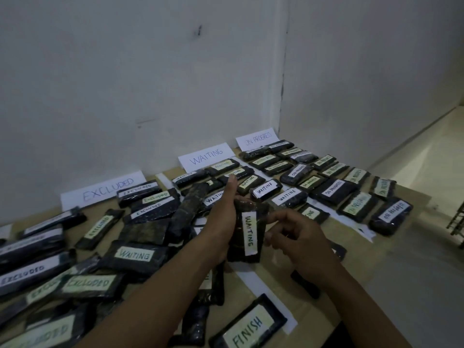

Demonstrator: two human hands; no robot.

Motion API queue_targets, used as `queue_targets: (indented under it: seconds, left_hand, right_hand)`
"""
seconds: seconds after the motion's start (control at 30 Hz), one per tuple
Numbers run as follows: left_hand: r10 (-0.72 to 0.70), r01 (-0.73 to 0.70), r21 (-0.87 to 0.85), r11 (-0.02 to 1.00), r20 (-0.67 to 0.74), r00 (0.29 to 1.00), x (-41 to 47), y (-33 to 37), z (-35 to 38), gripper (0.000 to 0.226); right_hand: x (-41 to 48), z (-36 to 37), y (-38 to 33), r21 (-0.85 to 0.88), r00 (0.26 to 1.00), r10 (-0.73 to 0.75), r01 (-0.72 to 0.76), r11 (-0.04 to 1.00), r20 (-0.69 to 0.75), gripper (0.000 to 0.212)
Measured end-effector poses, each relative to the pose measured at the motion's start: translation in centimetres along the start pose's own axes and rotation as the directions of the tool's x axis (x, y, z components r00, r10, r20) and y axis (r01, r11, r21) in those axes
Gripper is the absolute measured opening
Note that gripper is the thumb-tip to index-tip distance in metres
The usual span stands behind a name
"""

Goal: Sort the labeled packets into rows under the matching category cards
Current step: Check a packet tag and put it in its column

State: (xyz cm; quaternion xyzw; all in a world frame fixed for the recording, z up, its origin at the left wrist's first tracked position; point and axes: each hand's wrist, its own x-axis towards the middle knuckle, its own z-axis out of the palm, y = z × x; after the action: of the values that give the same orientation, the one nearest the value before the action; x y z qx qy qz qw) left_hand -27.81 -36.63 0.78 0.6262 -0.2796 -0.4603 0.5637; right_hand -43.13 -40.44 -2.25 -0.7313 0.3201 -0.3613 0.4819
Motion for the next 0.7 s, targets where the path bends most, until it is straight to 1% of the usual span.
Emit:
queue_targets:
  seconds: [0.07, 0.1, 0.17, 0.23, 0.33, 0.4, 0.43, 0.5, 0.6, 0.7]
  left_hand:
    - [0.062, -0.061, -0.017, 0.998, 0.109, 0.992, -0.5, 0.0, -0.4, 0.076]
    - [0.088, -0.086, -0.016, 0.996, 0.14, 0.986, -0.7, -0.1, -0.5, 0.076]
    - [0.115, -0.113, -0.025, 0.993, 0.158, 0.981, -0.9, -0.3, -0.5, 0.073]
    - [0.125, -0.119, -0.046, 0.992, 0.163, 0.979, -0.9, -0.4, -0.7, 0.062]
    - [0.155, -0.148, -0.052, 0.988, 0.198, 0.968, -0.9, -0.6, -1.3, 0.035]
    - [0.176, -0.165, -0.073, 0.984, 0.187, 0.966, -1.0, -0.8, -1.7, 0.02]
    - [0.18, -0.167, -0.084, 0.982, 0.175, 0.968, -1.1, -0.8, -1.8, 0.016]
    - [0.186, -0.172, -0.111, 0.979, 0.135, 0.973, -1.4, -0.8, -2.1, 0.016]
    - [0.201, -0.19, -0.163, 0.968, 0.054, 0.978, -1.5, -0.7, -2.3, 0.019]
    - [0.227, -0.222, -0.195, 0.955, 0.005, 0.974, -1.5, -0.8, -2.3, 0.019]
  right_hand:
    - [0.2, 0.5, -0.3, 0.045, 1.0, 0.008, -0.008, 0.999, 0.008, 0.014]
    - [0.3, 0.8, -0.4, 0.054, 1.0, 0.004, -0.005, 0.999, 0.019, 0.012]
    - [0.4, 1.4, -0.6, 0.084, 1.0, -0.007, 0.005, 0.996, 0.026, 0.009]
    - [0.7, 1.6, -0.8, 0.113, 1.0, -0.005, 0.002, 0.994, 0.026, 0.006]
    - [1.0, 1.6, -0.9, 0.129, 1.0, 0.013, -0.016, 0.992, 0.024, 0.004]
    - [1.1, 1.3, -1.0, 0.154, 1.0, 0.024, -0.022, 0.988, -0.01, 0.005]
    - [1.2, 1.2, -1.0, 0.158, 0.999, 0.031, -0.024, 0.987, -0.038, 0.006]
    - [1.4, 0.9, -0.8, 0.17, 0.993, 0.06, -0.042, 0.985, -0.104, 0.006]
    - [1.3, 0.6, -0.6, 0.293, 0.983, 0.103, -0.056, 0.954, -0.15, 0.004]
    - [1.0, 0.2, -0.8, 0.382, 0.993, 0.081, -0.043, 0.923, -0.083, 0.026]
